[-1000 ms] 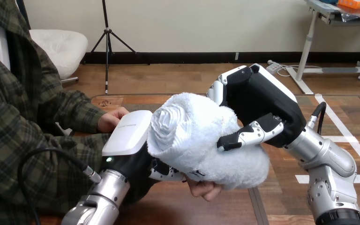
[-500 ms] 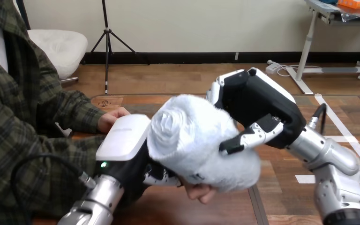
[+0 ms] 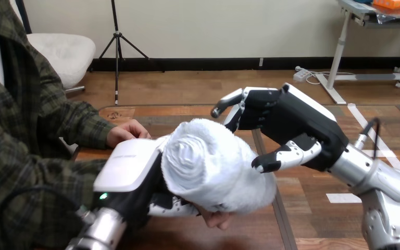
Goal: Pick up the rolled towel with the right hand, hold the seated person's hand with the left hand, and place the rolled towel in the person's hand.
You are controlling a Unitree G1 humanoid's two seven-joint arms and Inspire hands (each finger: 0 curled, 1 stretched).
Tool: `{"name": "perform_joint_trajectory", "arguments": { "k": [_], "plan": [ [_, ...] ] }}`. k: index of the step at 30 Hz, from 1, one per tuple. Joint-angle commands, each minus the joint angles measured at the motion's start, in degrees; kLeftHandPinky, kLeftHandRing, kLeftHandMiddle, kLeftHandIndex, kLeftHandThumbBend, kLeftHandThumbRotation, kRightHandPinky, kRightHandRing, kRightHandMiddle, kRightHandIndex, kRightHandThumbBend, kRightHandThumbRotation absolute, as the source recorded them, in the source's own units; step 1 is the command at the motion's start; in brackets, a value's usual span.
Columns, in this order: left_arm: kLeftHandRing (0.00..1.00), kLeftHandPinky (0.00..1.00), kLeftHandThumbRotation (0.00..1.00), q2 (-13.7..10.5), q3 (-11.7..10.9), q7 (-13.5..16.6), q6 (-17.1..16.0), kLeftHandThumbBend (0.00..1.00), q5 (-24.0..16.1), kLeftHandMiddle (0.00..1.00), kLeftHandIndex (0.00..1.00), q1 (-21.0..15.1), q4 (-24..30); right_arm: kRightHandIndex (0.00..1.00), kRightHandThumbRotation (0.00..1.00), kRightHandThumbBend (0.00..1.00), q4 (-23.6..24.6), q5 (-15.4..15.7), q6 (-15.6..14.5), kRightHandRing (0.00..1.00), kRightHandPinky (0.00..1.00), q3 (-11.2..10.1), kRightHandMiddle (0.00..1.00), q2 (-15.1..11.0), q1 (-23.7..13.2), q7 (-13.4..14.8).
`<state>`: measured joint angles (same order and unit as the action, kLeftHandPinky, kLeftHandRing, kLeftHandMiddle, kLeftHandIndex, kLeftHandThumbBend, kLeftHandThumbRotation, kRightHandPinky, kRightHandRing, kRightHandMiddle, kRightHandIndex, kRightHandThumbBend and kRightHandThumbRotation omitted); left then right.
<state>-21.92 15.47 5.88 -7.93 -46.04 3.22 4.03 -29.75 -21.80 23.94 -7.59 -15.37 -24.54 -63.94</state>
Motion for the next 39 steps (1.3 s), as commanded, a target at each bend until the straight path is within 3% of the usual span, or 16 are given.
{"name": "perform_joint_trajectory", "arguments": {
  "k": [1, 14, 20, 39],
  "plan": [
    [0.92, 0.92, 0.49, -1.21, -2.57, 1.89, -0.24, 1.0, -0.25, 0.93, 0.97, 0.2, 4.39, 0.93, 0.42, 1.0, 4.63, 0.57, 1.59, 0.94, 0.93, 0.15, 0.91, -0.15, -0.54, 2.82],
    [0.96, 0.93, 0.5, -3.01, -5.82, 2.88, -0.84, 1.0, -1.25, 0.98, 1.0, 3.63, 8.03, 0.95, 0.48, 1.0, 6.19, 1.85, 2.91, 0.96, 0.96, -0.15, 0.92, -1.08, 0.87, 7.09],
    [0.99, 0.95, 0.52, -3.94, -7.36, 1.96, -0.76, 1.0, -0.71, 1.0, 1.0, 5.26, 10.15, 0.95, 0.52, 1.0, 6.16, 1.88, 3.39, 0.95, 0.96, -0.3, 0.92, -1.42, 1.43, 8.06],
    [1.0, 1.0, 0.59, -5.5, -10.9, 2.22, -1.68, 1.0, -0.28, 1.0, 1.0, 9.09, 13.1, 0.94, 0.56, 1.0, 5.09, 0.07, 2.87, 0.96, 0.96, -1.13, 0.91, -2.63, 3.94, 6.97]
  ]
}}
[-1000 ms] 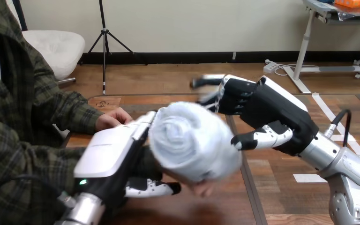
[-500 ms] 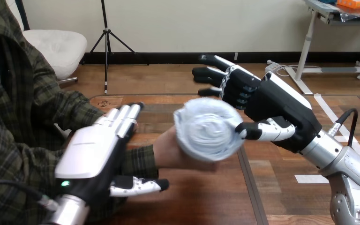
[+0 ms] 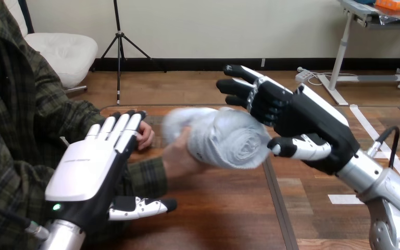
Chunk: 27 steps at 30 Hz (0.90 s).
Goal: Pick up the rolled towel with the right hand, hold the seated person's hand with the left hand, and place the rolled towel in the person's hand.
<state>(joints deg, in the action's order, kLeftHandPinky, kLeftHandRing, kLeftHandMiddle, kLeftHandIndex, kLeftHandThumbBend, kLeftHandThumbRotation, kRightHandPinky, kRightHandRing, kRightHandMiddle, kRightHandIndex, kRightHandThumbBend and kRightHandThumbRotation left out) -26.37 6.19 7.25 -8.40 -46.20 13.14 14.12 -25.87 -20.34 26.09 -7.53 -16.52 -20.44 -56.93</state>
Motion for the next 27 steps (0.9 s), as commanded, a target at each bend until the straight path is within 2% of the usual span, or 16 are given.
{"name": "perform_joint_trajectory", "arguments": {
  "k": [1, 11, 14, 17, 19, 22, 27],
  "plan": [
    [1.0, 1.0, 0.6, -1.01, -1.73, 1.14, -1.43, 1.0, -0.07, 1.0, 1.0, -0.68, 2.96, 0.94, 0.56, 1.0, 1.18, -1.38, 0.63, 0.96, 0.96, -1.2, 0.91, -1.58, -0.01, -0.02],
    [1.0, 1.0, 0.63, -0.52, -2.64, 1.91, -2.58, 1.0, 0.65, 1.0, 1.0, 0.8, 3.09, 0.93, 0.57, 1.0, -0.08, -1.77, 1.0, 0.94, 0.93, -1.51, 0.9, -1.92, 1.72, -0.4],
    [1.0, 1.0, 0.64, -0.22, -2.84, 1.99, -2.79, 1.0, 1.0, 1.0, 1.0, 1.19, 3.23, 0.93, 0.58, 1.0, -1.12, -1.77, 2.2, 0.94, 0.93, -1.54, 0.9, -1.72, 1.99, -0.76],
    [1.0, 1.0, 0.64, 0.23, -2.94, 1.61, -2.77, 1.0, 1.66, 1.0, 1.0, 1.56, 3.61, 0.92, 0.58, 1.0, -1.35, -1.87, 1.92, 0.93, 0.92, -1.39, 0.89, -1.72, 2.58, -0.87],
    [1.0, 0.99, 0.65, 0.16, -2.89, 2.58, -3.47, 1.0, 1.15, 1.0, 1.0, 1.81, 3.35, 0.92, 0.58, 1.0, -1.45, -1.83, 1.45, 0.93, 0.92, -1.45, 0.89, -1.67, 3.1, -0.45],
    [1.0, 0.99, 0.65, 0.61, -2.83, 2.8, -3.75, 1.0, 1.2, 1.0, 1.0, 2.41, 3.93, 0.92, 0.59, 1.0, -3.02, -1.94, 3.49, 0.93, 0.91, -1.74, 0.89, -1.38, 3.25, -1.21],
    [1.0, 0.98, 0.64, 1.31, -2.75, 4.27, -5.29, 1.0, 1.89, 1.0, 1.0, 2.79, 3.6, 0.92, 0.61, 1.0, -3.9, -2.0, 4.34, 0.91, 0.9, -1.97, 0.88, -1.06, 3.88, -0.86]
  ]
}}
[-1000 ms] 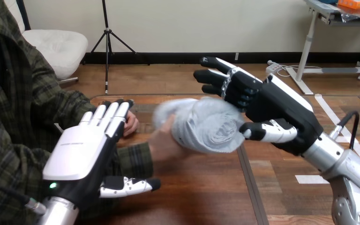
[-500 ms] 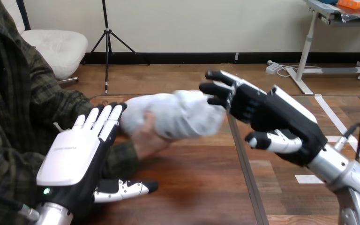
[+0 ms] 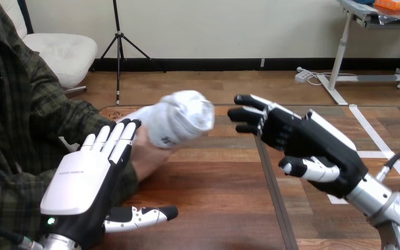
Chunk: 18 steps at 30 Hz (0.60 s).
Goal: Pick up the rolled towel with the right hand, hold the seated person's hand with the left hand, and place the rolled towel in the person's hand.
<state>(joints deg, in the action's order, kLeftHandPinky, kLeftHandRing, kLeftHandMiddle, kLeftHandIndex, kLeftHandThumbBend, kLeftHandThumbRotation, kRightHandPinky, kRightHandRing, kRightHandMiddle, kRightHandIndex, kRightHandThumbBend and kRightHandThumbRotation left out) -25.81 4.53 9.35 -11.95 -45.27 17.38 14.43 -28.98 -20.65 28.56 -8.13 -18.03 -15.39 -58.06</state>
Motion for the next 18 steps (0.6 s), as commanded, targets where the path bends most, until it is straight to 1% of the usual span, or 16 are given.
{"name": "perform_joint_trajectory", "arguments": {
  "k": [1, 4, 7, 11, 14, 16, 18],
  "plan": [
    [1.0, 0.98, 0.64, 0.87, -1.06, 2.37, -1.91, 1.0, 0.95, 1.0, 1.0, -1.35, 3.33, 0.92, 0.61, 1.0, -0.89, -1.7, 1.98, 0.91, 0.9, -1.38, 0.88, 0.5, -1.04, 0.34],
    [1.0, 0.98, 0.64, 1.07, -0.86, 3.32, -3.39, 1.0, 1.22, 1.0, 1.0, -1.08, 3.31, 0.92, 0.62, 1.0, -0.94, -1.86, 1.96, 0.91, 0.89, -1.51, 0.88, 0.79, -0.39, 0.86],
    [1.0, 0.98, 0.63, 1.47, -0.77, 3.74, -4.9, 1.0, 2.58, 1.0, 1.0, -0.85, 3.17, 0.92, 0.63, 1.0, -1.02, -1.82, 2.7, 0.91, 0.89, -1.68, 0.88, 1.08, 0.12, 1.35],
    [1.0, 0.99, 0.61, 1.66, -0.29, 4.84, -9.24, 1.0, 5.6, 1.0, 1.0, -1.12, 1.4, 0.92, 0.63, 1.0, -1.55, -2.16, 3.26, 0.9, 0.88, -1.96, 0.88, 1.63, 0.75, 1.92],
    [1.0, 0.99, 0.6, 2.0, -0.23, 5.11, -11.05, 1.0, 6.81, 1.0, 1.0, -1.17, 0.62, 0.92, 0.63, 1.0, -1.49, -2.5, 3.27, 0.9, 0.88, -1.88, 0.88, 1.86, 1.06, 1.88],
    [1.0, 1.0, 0.6, 2.39, 0.04, 5.01, -12.88, 1.0, 8.51, 1.0, 1.0, -1.31, -0.29, 0.92, 0.63, 1.0, -1.82, -2.84, 3.25, 0.9, 0.88, -1.94, 0.88, 2.03, 1.21, 1.64],
    [1.0, 1.0, 0.59, 2.64, 0.69, 5.11, -16.88, 1.0, 11.6, 1.0, 1.0, -1.78, -2.55, 0.93, 0.63, 1.0, -2.05, -2.91, 3.7, 0.91, 0.88, -2.01, 0.88, 2.28, 1.6, 1.64]
  ]
}}
